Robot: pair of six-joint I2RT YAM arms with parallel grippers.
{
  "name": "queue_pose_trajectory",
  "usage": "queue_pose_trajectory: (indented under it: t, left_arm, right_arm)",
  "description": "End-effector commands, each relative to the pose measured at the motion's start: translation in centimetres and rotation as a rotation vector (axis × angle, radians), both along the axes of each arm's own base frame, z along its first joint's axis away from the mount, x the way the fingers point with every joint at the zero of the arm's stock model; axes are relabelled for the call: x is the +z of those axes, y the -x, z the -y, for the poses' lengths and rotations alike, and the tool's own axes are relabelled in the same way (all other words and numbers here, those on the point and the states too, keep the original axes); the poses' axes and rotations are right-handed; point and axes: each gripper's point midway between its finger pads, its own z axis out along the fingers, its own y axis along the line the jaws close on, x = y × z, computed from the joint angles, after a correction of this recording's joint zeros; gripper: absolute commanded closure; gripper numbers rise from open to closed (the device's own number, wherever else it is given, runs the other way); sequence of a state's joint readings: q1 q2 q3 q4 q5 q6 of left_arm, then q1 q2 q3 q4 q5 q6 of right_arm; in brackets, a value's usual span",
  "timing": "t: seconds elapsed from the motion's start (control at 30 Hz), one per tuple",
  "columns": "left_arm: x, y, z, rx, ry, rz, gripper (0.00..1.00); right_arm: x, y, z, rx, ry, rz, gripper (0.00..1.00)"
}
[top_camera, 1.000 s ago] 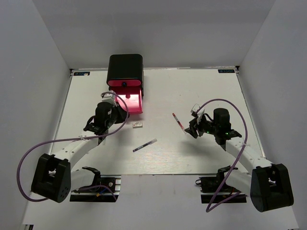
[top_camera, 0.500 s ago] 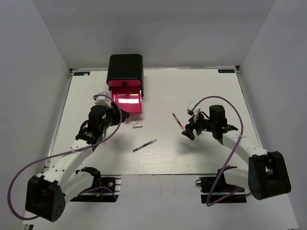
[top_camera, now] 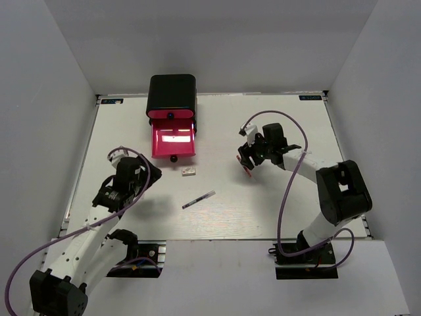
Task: Sort the stationery into containers
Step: Pick up the pen from the center of the board, then place the pen in the drawer.
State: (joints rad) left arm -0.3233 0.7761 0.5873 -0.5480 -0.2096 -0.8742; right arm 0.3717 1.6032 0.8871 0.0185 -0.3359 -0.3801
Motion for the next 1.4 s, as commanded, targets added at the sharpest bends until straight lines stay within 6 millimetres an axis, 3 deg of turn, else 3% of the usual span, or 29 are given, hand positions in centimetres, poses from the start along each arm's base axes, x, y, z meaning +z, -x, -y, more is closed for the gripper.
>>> queue_pose_trajectory:
  t: [0.0, 0.23, 0.43, 0.6, 0.7, 0.73, 0.83, 0.87, 0.93, 0.97, 1.03, 1.07, 1.23, 1.3, 1.37]
  left_arm:
    - [-0.5, 1.2, -1.7, 0.096, -0.014, -0.037, 0.14]
    - [-1.4, 2.1, -2.3, 0.115, -0.039, -0.084, 0.14]
    - [-1.6, 2.3, -2.2, 0.108, -0.033, -0.085, 0.14]
    - [-2.8, 2.4, -0.6, 0.064, 0.035, -0.107, 0.14]
    - [-3.9, 2.3, 1.1, 0.006, 0.082, -0.122, 0.16]
    - [-4.6, 2.4, 1.3, -0.009, 0.081, -0.133, 0.17]
    - [-5.7, 2.2, 3.2, -0.117, 0.115, -0.161, 0.22]
    - [-5.8, 2.2, 3.4, -0.144, 0.103, -0.171, 0.22]
    - [-6.2, 2.3, 3.2, -0.150, 0.069, -0.207, 0.23]
    - [-6.5, 2.3, 2.6, -0.134, 0.040, -0.209, 0.23]
    - [-5.7, 1.7, 1.9, -0.112, 0.006, -0.190, 0.23]
    - [-5.7, 1.6, 1.8, -0.112, -0.008, -0.187, 0.23]
    - [-4.6, 1.5, -0.8, -0.014, -0.110, -0.182, 0.25]
    - [-4.2, 1.4, -1.9, 0.055, -0.130, -0.176, 0.25]
    - [-3.5, 1.0, -2.7, 0.090, -0.151, -0.159, 0.24]
  right_arm:
    - [-0.9, -0.7, 0.0, -0.058, 0.073, -0.025, 0.29]
    - [-3.3, -0.7, 0.1, -0.090, 0.148, -0.069, 0.30]
    - [-5.0, 0.3, -0.2, -0.070, 0.199, -0.114, 0.46]
    - [-5.5, 1.7, -0.8, 0.002, 0.198, -0.168, 0.81]
    - [-4.4, 3.1, -2.1, 0.100, 0.132, -0.202, 1.00]
    - [-4.3, 3.6, -2.1, 0.151, 0.142, -0.199, 1.00]
    - [-1.1, 4.4, -3.7, 0.314, 0.082, -0.123, 1.00]
    - [1.1, 3.9, -4.5, 0.368, 0.064, -0.045, 1.00]
    - [3.8, 4.5, -6.5, 0.490, -0.003, 0.011, 1.00]
    - [7.2, 3.6, -8.0, 0.539, -0.045, 0.102, 1.00]
    - [9.5, 4.3, -10.1, 0.640, -0.112, 0.155, 1.00]
    - [12.1, 3.4, -11.4, 0.666, -0.142, 0.218, 1.00]
    - [18.3, 3.4, -17.7, 0.856, -0.323, 0.378, 1.00]
    - [18.5, 3.7, -20.5, 0.910, -0.370, 0.373, 1.00]
    - [20.0, 3.8, -22.6, 0.918, -0.407, 0.412, 1.00]
